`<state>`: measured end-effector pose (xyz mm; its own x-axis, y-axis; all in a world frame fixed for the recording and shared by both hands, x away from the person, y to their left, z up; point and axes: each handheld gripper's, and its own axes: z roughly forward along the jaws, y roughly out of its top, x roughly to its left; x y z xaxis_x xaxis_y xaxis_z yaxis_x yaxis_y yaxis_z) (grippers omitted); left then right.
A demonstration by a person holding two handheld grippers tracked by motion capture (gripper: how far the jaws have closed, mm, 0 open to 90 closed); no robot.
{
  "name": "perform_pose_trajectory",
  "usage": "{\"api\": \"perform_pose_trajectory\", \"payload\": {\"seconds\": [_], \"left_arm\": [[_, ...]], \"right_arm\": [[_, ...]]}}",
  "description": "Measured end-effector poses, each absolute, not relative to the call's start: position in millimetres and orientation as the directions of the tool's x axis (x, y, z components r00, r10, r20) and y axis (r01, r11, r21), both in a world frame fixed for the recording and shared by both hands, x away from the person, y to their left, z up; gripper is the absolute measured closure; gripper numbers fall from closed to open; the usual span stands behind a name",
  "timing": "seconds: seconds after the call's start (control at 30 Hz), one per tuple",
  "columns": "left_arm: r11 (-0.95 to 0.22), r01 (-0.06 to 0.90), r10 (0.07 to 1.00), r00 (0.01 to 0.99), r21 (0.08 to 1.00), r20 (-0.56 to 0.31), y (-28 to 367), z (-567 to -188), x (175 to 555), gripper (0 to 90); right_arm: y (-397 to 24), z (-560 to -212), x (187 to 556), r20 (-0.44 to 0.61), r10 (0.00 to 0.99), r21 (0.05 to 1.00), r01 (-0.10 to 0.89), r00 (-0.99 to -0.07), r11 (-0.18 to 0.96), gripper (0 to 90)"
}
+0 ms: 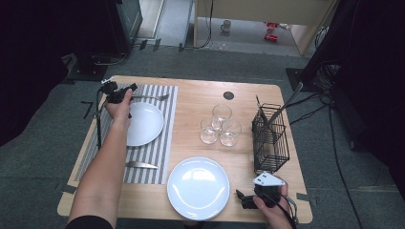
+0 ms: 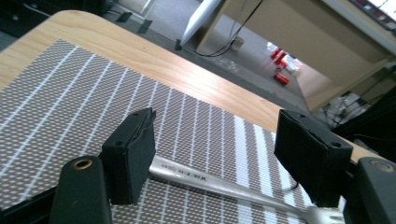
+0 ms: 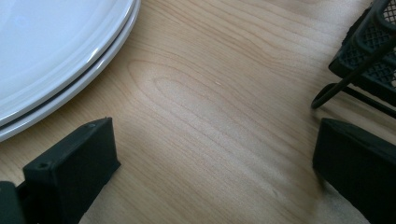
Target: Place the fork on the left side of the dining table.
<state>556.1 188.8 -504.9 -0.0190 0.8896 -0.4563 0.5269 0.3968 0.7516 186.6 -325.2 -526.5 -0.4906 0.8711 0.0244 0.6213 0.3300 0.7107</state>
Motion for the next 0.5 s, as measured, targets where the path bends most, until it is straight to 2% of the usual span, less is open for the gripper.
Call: {"api": "perform_pose_trajectory", "payload": {"seconds": [0.23, 0.5], "left_arm": [[0.367, 0.533, 0.898, 0.01, 0.762, -0.439, 188, -502, 548, 28.8], [0.303, 0.538, 0.909, 0.085, 0.787, -0.409, 191, -488, 531, 27.2]], "right_arm": [[-325, -527, 187, 0.025, 0.871, 0.711, 0.621, -0.49, 0.33, 0.0], [-327, -526, 186, 0.038, 0.882, 0.718, 0.626, -0.47, 0.303, 0.0]]}}
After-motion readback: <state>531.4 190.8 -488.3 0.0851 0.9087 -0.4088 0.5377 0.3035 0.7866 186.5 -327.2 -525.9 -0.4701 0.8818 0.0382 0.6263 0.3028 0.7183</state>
